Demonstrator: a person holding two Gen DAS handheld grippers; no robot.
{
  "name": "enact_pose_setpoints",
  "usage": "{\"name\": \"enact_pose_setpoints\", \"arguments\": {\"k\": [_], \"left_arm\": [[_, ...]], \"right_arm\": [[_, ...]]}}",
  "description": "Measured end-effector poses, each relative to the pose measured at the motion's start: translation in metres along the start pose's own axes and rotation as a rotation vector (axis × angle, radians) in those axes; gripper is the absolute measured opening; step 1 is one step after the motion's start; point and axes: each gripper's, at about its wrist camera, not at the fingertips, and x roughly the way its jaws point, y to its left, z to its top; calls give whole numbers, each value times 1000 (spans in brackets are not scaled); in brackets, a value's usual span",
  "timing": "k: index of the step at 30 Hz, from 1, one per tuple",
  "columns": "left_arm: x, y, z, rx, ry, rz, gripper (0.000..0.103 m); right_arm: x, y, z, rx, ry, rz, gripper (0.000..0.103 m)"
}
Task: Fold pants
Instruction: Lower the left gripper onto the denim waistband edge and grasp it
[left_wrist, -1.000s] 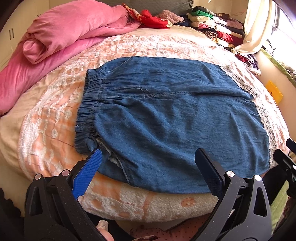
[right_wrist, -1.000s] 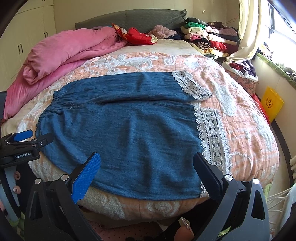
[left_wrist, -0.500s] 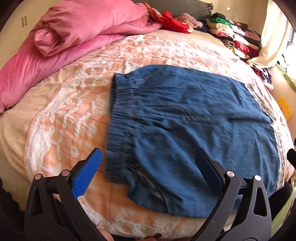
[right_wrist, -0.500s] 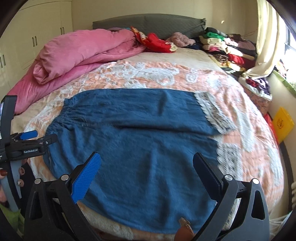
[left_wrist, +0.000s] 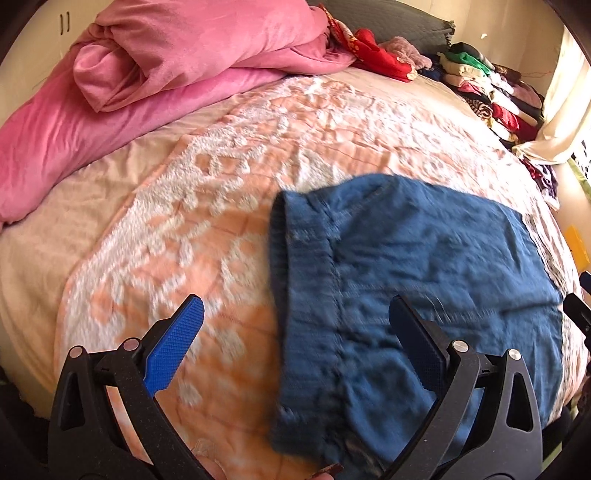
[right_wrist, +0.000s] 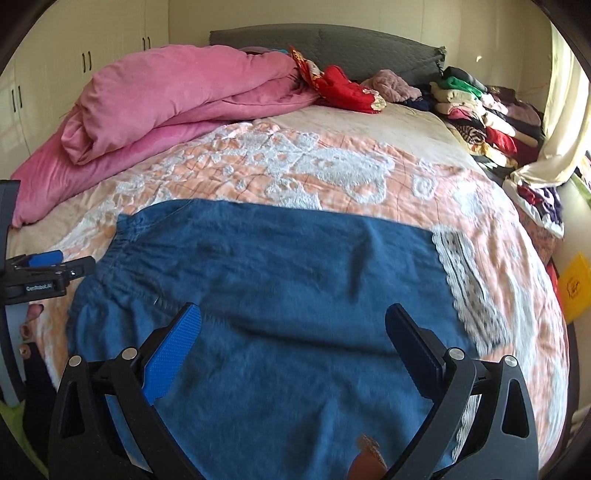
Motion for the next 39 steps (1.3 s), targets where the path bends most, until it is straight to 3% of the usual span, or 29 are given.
{"name": "enact_pose_setpoints", "arguments": {"k": [7, 13, 27, 29, 33, 34, 39], "left_arm": [[28, 15, 28, -3, 20, 8, 94], [51, 24, 45, -4, 17, -32, 94], [94, 12, 66, 105, 46, -12, 93], [96, 11, 66, 115, 42, -15, 87], [100, 8, 66, 117, 42, -66, 54], [98, 7, 66, 123, 33, -96, 37], [82, 3, 63, 139, -29, -126, 28]], "right_arm": [[32, 6, 31, -23, 19, 56, 99], [61, 13, 55, -37, 45, 94, 99], [133, 41, 92, -166, 120, 116, 99], [141, 45, 93, -193, 133, 124, 99], [156, 52, 96, -236, 153, 124, 99], [161, 54, 97, -253, 159, 117, 99], [173, 53, 99, -284, 169, 92, 99]]}}
